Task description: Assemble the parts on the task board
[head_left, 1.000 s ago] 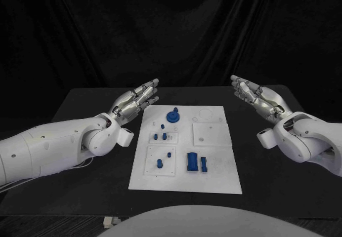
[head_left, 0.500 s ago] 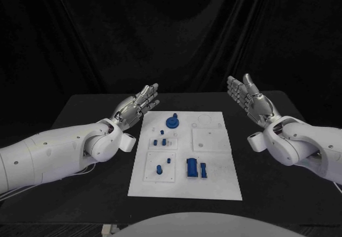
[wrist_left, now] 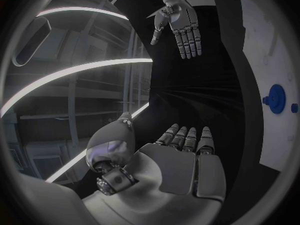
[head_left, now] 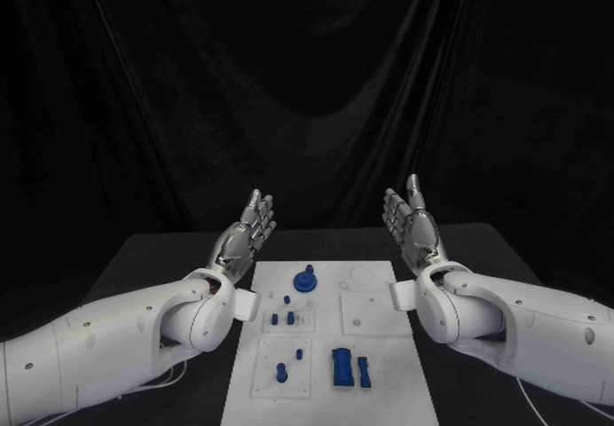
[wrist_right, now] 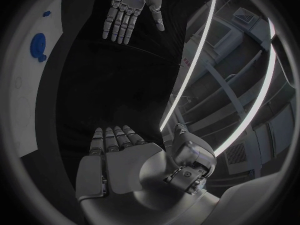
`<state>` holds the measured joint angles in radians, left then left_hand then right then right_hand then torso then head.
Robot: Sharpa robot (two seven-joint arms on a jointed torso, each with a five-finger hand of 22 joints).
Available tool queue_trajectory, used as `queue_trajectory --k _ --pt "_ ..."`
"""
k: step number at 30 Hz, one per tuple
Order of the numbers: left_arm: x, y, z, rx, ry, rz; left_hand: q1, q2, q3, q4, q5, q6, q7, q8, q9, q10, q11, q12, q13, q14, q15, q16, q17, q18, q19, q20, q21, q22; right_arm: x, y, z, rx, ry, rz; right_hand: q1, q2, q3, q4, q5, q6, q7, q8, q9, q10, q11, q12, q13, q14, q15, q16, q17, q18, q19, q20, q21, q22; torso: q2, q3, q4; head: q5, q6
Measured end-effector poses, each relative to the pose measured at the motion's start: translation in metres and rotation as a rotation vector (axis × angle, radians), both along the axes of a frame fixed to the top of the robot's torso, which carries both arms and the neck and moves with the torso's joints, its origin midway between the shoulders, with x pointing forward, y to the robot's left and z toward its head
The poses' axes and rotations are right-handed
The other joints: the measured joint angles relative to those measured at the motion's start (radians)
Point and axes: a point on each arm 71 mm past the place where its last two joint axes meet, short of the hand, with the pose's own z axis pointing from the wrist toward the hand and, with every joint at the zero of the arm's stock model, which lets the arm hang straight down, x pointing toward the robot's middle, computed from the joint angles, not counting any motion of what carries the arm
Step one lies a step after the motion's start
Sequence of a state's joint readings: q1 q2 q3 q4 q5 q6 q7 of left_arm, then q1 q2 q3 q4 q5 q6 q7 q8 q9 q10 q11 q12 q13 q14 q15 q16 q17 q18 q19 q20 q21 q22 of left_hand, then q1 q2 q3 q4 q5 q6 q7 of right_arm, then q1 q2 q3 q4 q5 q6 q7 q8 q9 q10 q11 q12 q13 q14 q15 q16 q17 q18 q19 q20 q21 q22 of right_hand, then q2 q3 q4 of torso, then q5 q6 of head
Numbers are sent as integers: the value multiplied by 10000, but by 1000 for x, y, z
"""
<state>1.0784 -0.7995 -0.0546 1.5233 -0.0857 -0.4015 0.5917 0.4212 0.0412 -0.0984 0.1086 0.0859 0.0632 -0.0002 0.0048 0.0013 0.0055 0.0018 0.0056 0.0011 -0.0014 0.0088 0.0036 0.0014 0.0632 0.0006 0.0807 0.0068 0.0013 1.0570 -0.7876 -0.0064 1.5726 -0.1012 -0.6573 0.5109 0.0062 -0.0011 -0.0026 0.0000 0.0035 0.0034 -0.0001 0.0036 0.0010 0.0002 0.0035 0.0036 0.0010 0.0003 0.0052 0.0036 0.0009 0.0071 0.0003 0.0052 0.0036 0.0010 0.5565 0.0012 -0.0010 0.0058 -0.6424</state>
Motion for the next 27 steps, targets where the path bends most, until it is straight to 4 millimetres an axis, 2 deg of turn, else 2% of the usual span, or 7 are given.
queue_trajectory --k 1,4,7,8,12,24,27 --pt "0 -1 1 29 42 232 -168 -61 60 -60 -113 -98 0 0 0 0 0 0 -1 0 0 0 0 -108 -8 -117 0 0 0 0 -1 57 88 -149 0 0 0 0 0 0 0 0 0 0 0 0 0 0 0 0 0 0 0 0 0 0 -22 -3 3 -16 112" --pt "0 -3 2 147 224 944 -652 -202 387 -304 -399 -314 3 0 -1 0 0 1 -1 0 0 0 1 -268 -4 -389 0 0 0 0 -2 150 313 -523 0 0 0 0 0 0 0 0 1 0 0 0 0 0 0 0 0 1 0 0 0 1 -68 -7 6 -41 296" --pt "-1 -4 4 268 415 1576 -1069 -281 652 -568 -586 -419 1 0 0 0 0 1 -1 0 1 0 2 -278 -14 -510 0 1 1 -2 -3 175 440 -770 0 0 0 0 0 0 0 0 2 0 0 1 1 0 1 0 0 1 0 0 0 1 -97 -10 9 -58 391" --pt "-1 -4 4 304 468 1737 -1191 -299 712 -633 -622 -420 3 0 0 0 0 2 0 0 1 0 2 -422 3 -561 0 0 1 -3 -4 181 467 -820 1 0 0 0 0 0 0 0 2 0 0 1 1 0 0 0 0 1 0 0 0 1 -101 -10 9 -58 403" --pt "-1 -3 3 457 686 2314 -1670 -354 855 -857 -733 -490 2 0 0 0 1 2 0 0 1 0 3 -423 6 -635 0 1 1 -4 -4 199 558 -984 1 0 0 0 1 0 0 0 3 0 0 1 1 0 0 0 1 2 0 1 0 2 -114 -12 10 -59 419" --pt "-1 1 1 668 1003 2931 -2671 -412 964 -1022 -795 -560 2 1 2 0 2 5 3 0 1 0 -5 -427 17 -727 1 2 1 -5 -5 220 666 -1177 1 0 0 0 1 0 0 0 7 0 0 2 1 0 1 1 2 3 1 1 1 3 -122 -13 10 -59 426" --pt "-1 2 1 683 1035 2985 -3428 -408 988 -1047 -823 -560 2 1 2 0 2 5 4 0 1 0 -6 -578 -15 -760 1 3 1 -5 -5 221 673 -1193 1 0 0 0 1 0 0 0 8 0 0 2 1 0 1 0 2 2 0 1 1 3 -123 -13 10 -59 426"
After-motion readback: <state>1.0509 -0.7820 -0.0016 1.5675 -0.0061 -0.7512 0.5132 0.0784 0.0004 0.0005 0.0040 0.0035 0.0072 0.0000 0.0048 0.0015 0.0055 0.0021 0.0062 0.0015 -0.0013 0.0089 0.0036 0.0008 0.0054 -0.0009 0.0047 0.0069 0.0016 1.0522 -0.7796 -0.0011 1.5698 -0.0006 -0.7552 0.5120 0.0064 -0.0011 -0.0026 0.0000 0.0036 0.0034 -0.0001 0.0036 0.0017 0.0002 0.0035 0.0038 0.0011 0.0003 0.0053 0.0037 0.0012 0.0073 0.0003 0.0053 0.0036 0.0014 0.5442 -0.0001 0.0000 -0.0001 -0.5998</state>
